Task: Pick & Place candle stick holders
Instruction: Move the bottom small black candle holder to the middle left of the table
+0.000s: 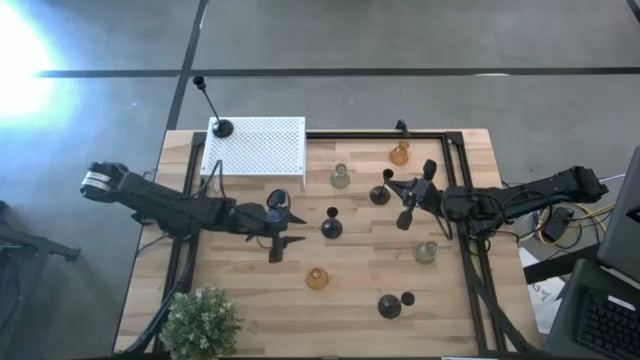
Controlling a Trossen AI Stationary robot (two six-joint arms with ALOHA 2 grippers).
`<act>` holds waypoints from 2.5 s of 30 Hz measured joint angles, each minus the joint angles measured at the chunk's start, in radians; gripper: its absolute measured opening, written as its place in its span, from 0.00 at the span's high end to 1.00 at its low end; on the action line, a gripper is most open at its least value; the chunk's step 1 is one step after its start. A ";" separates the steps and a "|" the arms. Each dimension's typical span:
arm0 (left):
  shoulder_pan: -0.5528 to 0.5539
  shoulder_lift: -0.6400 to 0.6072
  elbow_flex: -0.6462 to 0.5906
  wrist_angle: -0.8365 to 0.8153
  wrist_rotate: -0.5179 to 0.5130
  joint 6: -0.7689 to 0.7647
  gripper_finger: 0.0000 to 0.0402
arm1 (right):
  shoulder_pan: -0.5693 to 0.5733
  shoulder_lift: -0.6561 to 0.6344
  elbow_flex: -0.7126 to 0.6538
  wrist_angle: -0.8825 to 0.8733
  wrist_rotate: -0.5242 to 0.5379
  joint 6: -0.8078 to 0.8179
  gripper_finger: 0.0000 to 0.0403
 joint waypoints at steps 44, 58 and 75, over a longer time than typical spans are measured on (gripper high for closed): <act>0.174 0.442 0.138 0.287 0.055 -0.051 0.50 | 0.000 0.001 0.000 -0.002 0.000 0.001 0.98; 0.187 0.442 0.137 0.298 0.055 -0.038 0.95 | 0.000 0.001 0.000 -0.002 0.000 0.000 0.98; 0.187 -0.002 0.136 -0.030 -0.015 -0.047 0.96 | 0.000 0.001 0.000 -0.002 0.000 -0.009 0.98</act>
